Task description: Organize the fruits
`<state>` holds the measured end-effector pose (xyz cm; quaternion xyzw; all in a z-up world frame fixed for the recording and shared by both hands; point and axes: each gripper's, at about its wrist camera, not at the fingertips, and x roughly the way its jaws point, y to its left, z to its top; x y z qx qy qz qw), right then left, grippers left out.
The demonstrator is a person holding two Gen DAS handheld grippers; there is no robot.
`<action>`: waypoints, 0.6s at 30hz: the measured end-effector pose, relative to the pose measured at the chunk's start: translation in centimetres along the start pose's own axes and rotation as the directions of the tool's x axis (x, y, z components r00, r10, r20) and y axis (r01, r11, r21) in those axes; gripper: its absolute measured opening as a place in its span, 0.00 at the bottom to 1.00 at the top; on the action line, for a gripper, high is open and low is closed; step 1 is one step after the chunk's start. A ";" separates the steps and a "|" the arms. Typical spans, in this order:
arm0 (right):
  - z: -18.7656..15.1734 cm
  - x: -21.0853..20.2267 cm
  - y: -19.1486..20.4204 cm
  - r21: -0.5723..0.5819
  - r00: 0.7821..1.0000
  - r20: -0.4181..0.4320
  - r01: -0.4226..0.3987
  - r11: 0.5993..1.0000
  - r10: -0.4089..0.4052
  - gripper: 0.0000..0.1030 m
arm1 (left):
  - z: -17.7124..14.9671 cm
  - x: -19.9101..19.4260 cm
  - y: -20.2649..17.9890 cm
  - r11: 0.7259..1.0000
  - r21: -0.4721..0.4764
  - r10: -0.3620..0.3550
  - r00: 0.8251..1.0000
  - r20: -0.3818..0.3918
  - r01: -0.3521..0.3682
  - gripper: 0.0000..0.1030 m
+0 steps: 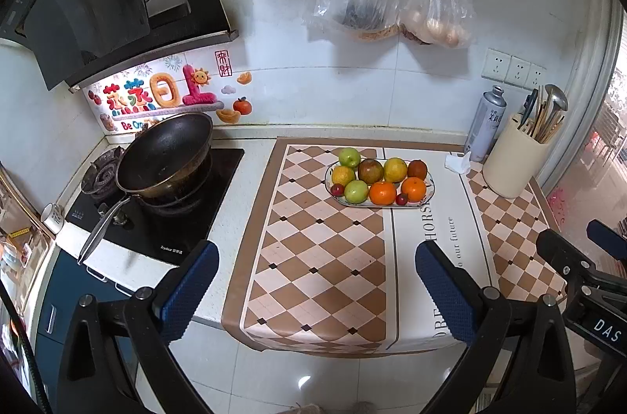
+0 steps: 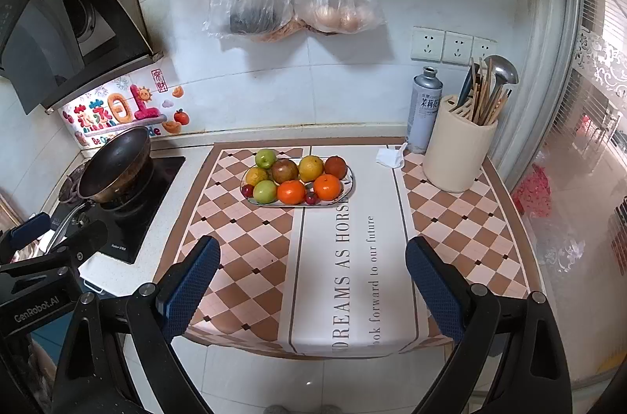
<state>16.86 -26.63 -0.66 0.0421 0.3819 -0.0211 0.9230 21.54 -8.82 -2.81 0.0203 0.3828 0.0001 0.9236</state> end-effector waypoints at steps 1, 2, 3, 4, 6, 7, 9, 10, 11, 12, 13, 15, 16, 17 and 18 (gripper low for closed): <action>0.0 -0.2 -0.1 0.001 1.000 0.001 0.000 1.000 0.000 0.95 | 0.0 -0.1 0.0 1.000 0.000 0.000 1.000 0.002 0.000 1.00; -0.1 -0.3 -0.2 0.001 1.000 0.001 0.001 1.000 -0.001 0.95 | 0.0 -0.2 -0.1 1.000 0.001 -0.001 1.000 0.003 0.001 1.00; -0.1 -0.4 -0.2 0.002 1.000 0.001 0.000 1.000 0.000 0.95 | 0.0 -0.3 -0.1 1.000 0.000 -0.002 1.000 0.001 0.002 1.00; -0.1 -0.4 -0.1 0.002 1.000 0.002 0.001 1.000 -0.001 0.95 | 0.0 -0.3 -0.1 1.000 0.000 -0.004 1.000 0.001 0.004 1.00; -0.1 -0.4 -0.1 0.000 1.000 0.004 0.003 1.000 -0.003 0.95 | -0.1 -0.6 -0.3 1.000 0.004 -0.004 1.000 0.003 0.004 1.00; -0.2 -0.6 -0.2 0.001 1.000 0.004 0.002 1.000 -0.002 0.95 | -0.1 -0.7 -0.3 1.000 0.006 -0.004 1.000 0.004 0.004 1.00; -0.2 -0.6 -0.2 0.001 1.000 0.006 0.003 1.000 -0.003 0.95 | -0.1 -0.7 -0.3 1.000 0.007 -0.005 1.000 0.005 0.005 1.00; -0.2 -0.9 -0.5 0.001 1.000 0.007 0.004 1.000 -0.004 0.95 | -0.1 -0.7 -0.3 1.000 0.006 -0.005 1.000 0.004 0.004 1.00; -0.2 -0.9 -0.5 0.002 1.000 0.007 0.003 1.000 -0.003 0.95 | -0.2 -0.7 -0.4 1.000 0.006 -0.004 1.000 0.003 0.004 1.00; -0.2 -1.0 -0.5 0.001 1.000 0.009 0.003 1.000 -0.003 0.95 | -0.2 -0.7 -0.4 1.000 0.005 -0.004 1.000 0.005 0.004 1.00; -0.2 -1.0 -0.6 0.002 1.000 0.008 0.002 1.000 -0.002 0.95 | -0.2 -0.7 -0.4 1.000 0.006 -0.003 1.000 0.005 0.003 1.00; -0.2 -1.1 -0.6 0.003 1.000 0.008 0.001 1.000 -0.001 0.95 | -0.2 -0.7 -0.3 1.000 0.006 -0.004 1.000 0.005 0.004 1.00; -0.1 -1.2 -0.6 0.002 1.000 0.009 0.001 1.000 -0.001 0.95 | -0.2 -0.7 -0.4 1.000 0.005 -0.003 1.000 0.006 0.003 1.00; -0.1 -1.1 -0.6 0.002 1.000 0.008 0.000 1.000 0.000 0.95 | -0.2 -0.8 -0.4 1.000 0.005 -0.004 1.000 0.005 0.004 1.00; -0.2 -1.2 -0.6 0.002 1.000 0.007 -0.001 1.000 0.001 0.95 | -0.2 -0.7 -0.3 1.000 0.006 -0.005 1.000 0.005 0.005 1.00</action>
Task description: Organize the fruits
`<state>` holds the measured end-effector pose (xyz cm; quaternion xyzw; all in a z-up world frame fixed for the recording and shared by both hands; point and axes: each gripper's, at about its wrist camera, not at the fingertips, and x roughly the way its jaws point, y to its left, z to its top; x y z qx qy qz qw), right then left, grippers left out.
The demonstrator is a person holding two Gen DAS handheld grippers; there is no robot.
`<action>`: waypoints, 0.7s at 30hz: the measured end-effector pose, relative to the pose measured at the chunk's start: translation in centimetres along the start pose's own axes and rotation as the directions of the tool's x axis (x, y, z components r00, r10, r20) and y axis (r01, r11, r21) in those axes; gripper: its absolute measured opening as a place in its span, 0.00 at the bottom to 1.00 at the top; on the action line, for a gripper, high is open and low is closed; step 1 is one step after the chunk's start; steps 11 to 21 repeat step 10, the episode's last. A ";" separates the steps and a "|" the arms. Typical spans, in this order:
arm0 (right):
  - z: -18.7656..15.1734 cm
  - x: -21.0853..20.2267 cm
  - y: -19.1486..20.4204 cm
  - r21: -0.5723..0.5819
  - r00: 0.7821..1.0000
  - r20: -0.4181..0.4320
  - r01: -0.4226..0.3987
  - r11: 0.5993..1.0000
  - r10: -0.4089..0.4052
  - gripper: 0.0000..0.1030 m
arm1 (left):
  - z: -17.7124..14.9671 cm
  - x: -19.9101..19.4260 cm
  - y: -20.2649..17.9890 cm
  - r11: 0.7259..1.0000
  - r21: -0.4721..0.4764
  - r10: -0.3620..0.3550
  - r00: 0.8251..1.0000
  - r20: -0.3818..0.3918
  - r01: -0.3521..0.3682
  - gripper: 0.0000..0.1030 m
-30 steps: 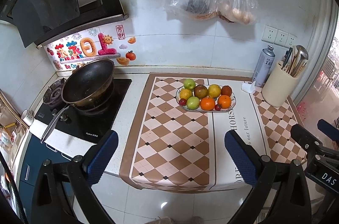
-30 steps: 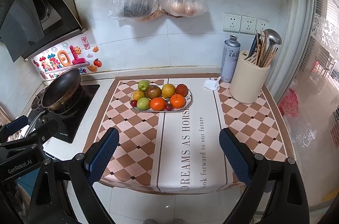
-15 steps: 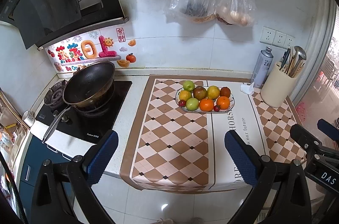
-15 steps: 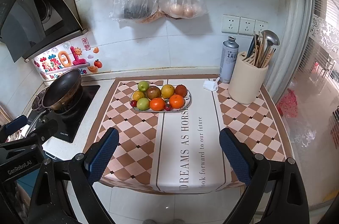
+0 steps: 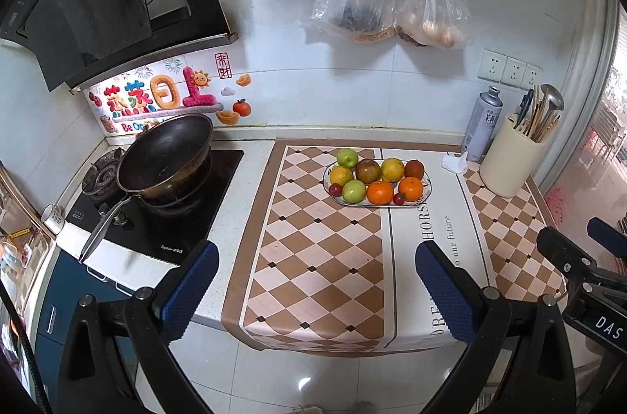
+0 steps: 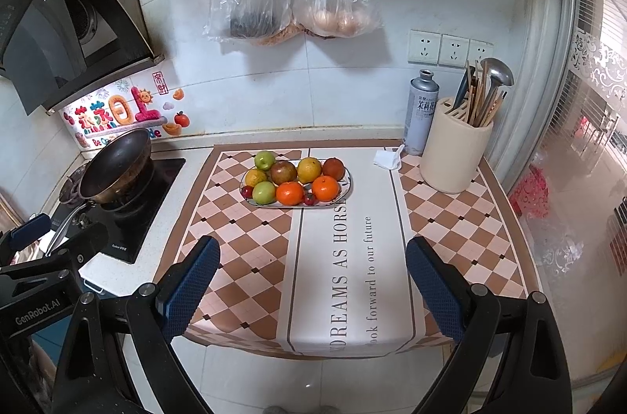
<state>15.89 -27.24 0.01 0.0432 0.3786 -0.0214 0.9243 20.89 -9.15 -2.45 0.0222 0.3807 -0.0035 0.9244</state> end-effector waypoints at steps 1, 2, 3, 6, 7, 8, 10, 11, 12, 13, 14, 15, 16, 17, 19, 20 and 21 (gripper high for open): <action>0.0 -0.1 -0.1 -0.001 1.000 0.000 0.000 1.000 0.000 0.95 | 0.0 0.0 0.0 1.000 0.001 -0.001 1.000 0.000 0.001 1.00; 0.0 -0.2 -0.1 -0.001 1.000 -0.001 0.000 1.000 0.000 0.95 | 0.0 0.0 0.0 1.000 0.001 0.000 1.000 0.001 0.000 1.00; 0.0 -0.2 0.0 -0.001 1.000 0.000 0.000 1.000 0.000 0.95 | 0.0 0.0 0.0 1.000 0.000 0.001 1.000 0.001 -0.001 1.00; 0.0 -0.3 -0.1 0.000 1.000 0.001 0.000 1.000 0.000 0.95 | 0.0 -0.1 0.0 1.000 -0.001 -0.001 1.000 0.003 0.001 1.00; -0.1 -0.2 0.0 -0.001 1.000 0.001 0.001 1.000 -0.001 0.95 | -0.1 -0.1 0.0 1.000 0.001 0.001 1.000 0.006 -0.001 1.00; -0.1 -0.2 0.0 0.000 1.000 0.001 0.001 1.000 -0.001 0.95 | -0.1 -0.2 -0.1 1.000 0.002 0.007 1.000 0.013 -0.007 1.00; -0.1 -0.2 0.0 0.000 1.000 0.002 0.002 1.000 -0.002 0.95 | -0.2 -0.6 -0.3 1.000 0.002 0.016 0.999 0.027 -0.016 1.00; -0.1 -0.2 0.0 0.000 1.000 0.002 0.002 1.000 -0.002 0.95 | -0.2 -0.6 -0.3 1.000 0.002 0.016 0.999 0.027 -0.016 1.00; -0.1 -0.2 0.0 0.000 1.000 0.002 0.002 1.000 -0.002 0.95 | -0.2 -0.6 -0.3 1.000 0.002 0.016 0.999 0.027 -0.016 1.00; -0.1 -0.2 0.0 0.000 1.000 0.002 0.002 1.000 -0.002 0.95 | -0.2 -0.6 -0.3 1.000 0.002 0.016 0.999 0.027 -0.016 1.00; -0.1 -0.2 0.0 0.000 1.000 0.002 0.002 1.000 -0.002 0.95 | -0.2 -0.6 -0.3 1.000 0.002 0.016 0.999 0.027 -0.016 1.00; -0.1 -0.2 0.0 0.000 1.000 0.002 0.002 1.000 -0.002 0.95 | -0.2 -0.6 -0.3 1.000 0.002 0.016 0.999 0.027 -0.016 1.00; -0.1 -0.2 0.0 0.000 1.000 0.002 0.002 1.000 -0.002 0.95 | -0.2 -0.6 -0.3 1.000 0.002 0.016 0.999 0.027 -0.016 1.00; -0.1 -0.2 0.0 0.000 1.000 0.002 0.002 1.000 -0.002 0.95 | -0.2 -0.6 -0.3 1.000 0.002 0.016 0.999 0.027 -0.016 1.00; -0.1 -0.2 0.0 0.000 1.000 0.002 0.002 1.000 -0.002 0.95 | -0.2 -0.6 -0.3 1.000 0.002 0.016 0.999 0.027 -0.016 1.00; -0.1 -0.2 0.0 0.000 1.000 0.002 0.002 1.000 -0.002 0.95 | -0.2 -0.6 -0.3 1.000 0.002 0.016 0.999 0.027 -0.016 1.00; -0.1 -0.2 0.0 0.000 1.000 0.002 0.002 1.000 -0.002 0.95 | -0.2 -0.6 -0.3 1.000 0.002 0.016 0.999 0.027 -0.016 1.00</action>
